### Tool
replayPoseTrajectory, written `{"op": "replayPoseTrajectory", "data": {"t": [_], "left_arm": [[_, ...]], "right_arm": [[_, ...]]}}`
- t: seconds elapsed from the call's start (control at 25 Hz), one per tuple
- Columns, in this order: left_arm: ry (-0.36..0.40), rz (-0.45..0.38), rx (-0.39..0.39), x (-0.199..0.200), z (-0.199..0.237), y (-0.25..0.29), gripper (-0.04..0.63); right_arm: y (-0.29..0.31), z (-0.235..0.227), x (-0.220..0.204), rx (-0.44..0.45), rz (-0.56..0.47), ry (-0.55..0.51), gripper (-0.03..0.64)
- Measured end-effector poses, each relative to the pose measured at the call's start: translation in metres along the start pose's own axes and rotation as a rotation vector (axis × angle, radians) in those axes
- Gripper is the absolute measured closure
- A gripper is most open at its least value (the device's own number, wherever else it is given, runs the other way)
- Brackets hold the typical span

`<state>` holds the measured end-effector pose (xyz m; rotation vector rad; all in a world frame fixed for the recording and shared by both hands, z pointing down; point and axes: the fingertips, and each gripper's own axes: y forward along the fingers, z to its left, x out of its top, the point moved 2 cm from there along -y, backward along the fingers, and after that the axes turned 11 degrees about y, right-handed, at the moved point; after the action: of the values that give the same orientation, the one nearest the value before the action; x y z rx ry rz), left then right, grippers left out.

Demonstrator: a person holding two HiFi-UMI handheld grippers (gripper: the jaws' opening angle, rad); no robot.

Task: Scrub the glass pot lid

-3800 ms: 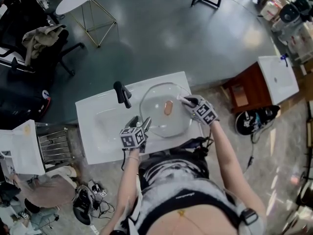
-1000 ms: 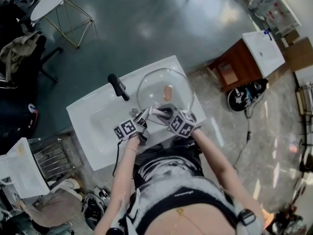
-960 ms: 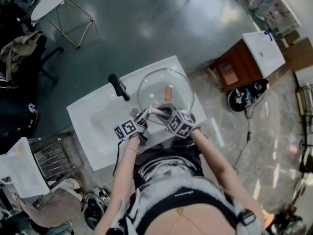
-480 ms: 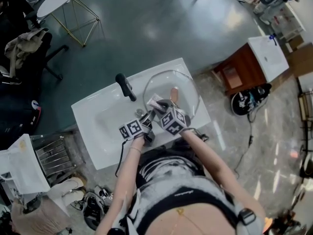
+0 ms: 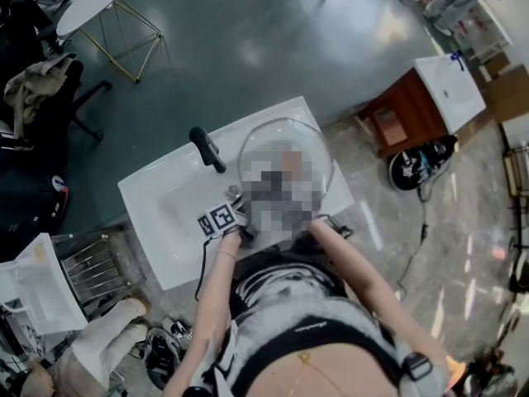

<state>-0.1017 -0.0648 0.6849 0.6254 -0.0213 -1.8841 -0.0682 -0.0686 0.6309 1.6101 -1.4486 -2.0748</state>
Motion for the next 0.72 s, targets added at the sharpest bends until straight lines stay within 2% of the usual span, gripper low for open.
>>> {"op": "replayPoseTrajectory", "data": {"t": [0.2, 0.72], "left_arm": [[0.0, 0.006, 0.012, -0.001, 0.001, -0.001, 0.433], [-0.007, -0.009, 0.034, -0.002, 0.002, -0.003, 0.428]], "right_arm": [[-0.01, 0.01, -0.019, 0.038, -0.003, -0.046, 0.518], [-0.036, 0.007, -0.045, 0.128, -0.008, -0.075, 0.518]]}}
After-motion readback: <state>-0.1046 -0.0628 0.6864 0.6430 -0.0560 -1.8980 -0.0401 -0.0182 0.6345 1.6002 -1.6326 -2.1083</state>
